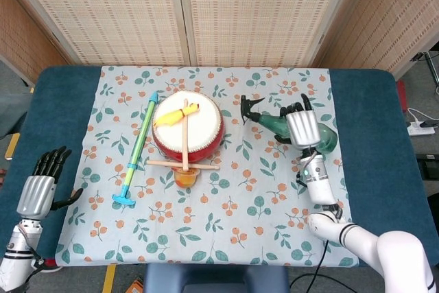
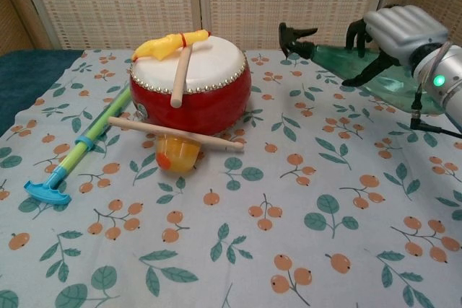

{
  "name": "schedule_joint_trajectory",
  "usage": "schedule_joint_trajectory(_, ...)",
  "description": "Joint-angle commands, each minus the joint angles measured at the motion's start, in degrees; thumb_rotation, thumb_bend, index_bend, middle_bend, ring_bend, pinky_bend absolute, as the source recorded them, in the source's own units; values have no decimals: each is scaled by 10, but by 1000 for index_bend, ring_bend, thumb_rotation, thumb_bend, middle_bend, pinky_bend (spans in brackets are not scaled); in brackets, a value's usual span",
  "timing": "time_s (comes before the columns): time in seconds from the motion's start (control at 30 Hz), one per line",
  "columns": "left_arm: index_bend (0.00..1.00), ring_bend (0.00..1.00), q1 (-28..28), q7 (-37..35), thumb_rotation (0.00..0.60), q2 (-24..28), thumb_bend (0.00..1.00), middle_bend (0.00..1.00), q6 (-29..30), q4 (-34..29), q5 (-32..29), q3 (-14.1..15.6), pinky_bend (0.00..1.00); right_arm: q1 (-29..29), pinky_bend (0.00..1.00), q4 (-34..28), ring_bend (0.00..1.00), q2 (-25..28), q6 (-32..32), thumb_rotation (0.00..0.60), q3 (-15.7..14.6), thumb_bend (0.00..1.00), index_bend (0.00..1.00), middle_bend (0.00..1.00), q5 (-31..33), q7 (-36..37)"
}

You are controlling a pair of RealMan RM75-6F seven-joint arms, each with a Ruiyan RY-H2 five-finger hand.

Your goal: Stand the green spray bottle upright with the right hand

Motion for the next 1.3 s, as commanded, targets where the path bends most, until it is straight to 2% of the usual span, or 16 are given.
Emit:
schedule_joint_trajectory(0.03, 0, 0, -1, 1, 600, -1, 226, 0, 1, -1, 1, 0, 0, -83, 154, -72, 334, 9, 246, 600, 61, 0, 738, 592, -84, 400)
schedule_joint_trajectory(0.13, 0, 0, -1, 4, 600, -5, 225, 0, 7, 0, 5, 0, 0, -118, 157, -63, 334, -3, 273, 600, 66, 3, 741, 596, -89, 634)
schedule_joint_trajectory(0.27, 0, 0, -2, 9, 600, -17, 226, 0, 18, 7, 13, 1, 0, -140, 181, -51, 334, 7, 227, 600, 36, 9, 760, 609, -113, 914)
schedule_joint_trajectory(0.33, 0, 0, -2, 11, 600, -23, 226, 0, 21, 11, 14, 0, 0, -135, 188, -24, 334, 7, 221, 600, 20, 17, 770, 616, -136, 964)
schedule_joint_trajectory(0.57, 0, 0, -6, -18, 600, -55, 224, 0, 42, 55, 14, -12, 0, -84, 252, 113, 375, -37, 226, 600, -34, 24, 820, 653, -216, 974)
schedule_joint_trajectory(0.77, 0, 0, -12, -60, 600, -91, 225, 0, 56, 118, 8, -25, 1, -57, 256, 201, 378, -76, 229, 600, -53, 26, 821, 654, -235, 905)
schedule_joint_trajectory(1.03, 0, 0, -22, -106, 600, -128, 225, 0, 69, 184, 6, -34, 5, -34, 256, 260, 378, -102, 218, 600, -54, 27, 821, 654, -224, 888)
schedule_joint_trajectory(1.3, 0, 0, -28, -150, 600, -161, 224, 0, 87, 242, 1, -43, 5, -18, 256, 299, 377, -122, 186, 600, -68, 26, 821, 654, -220, 930)
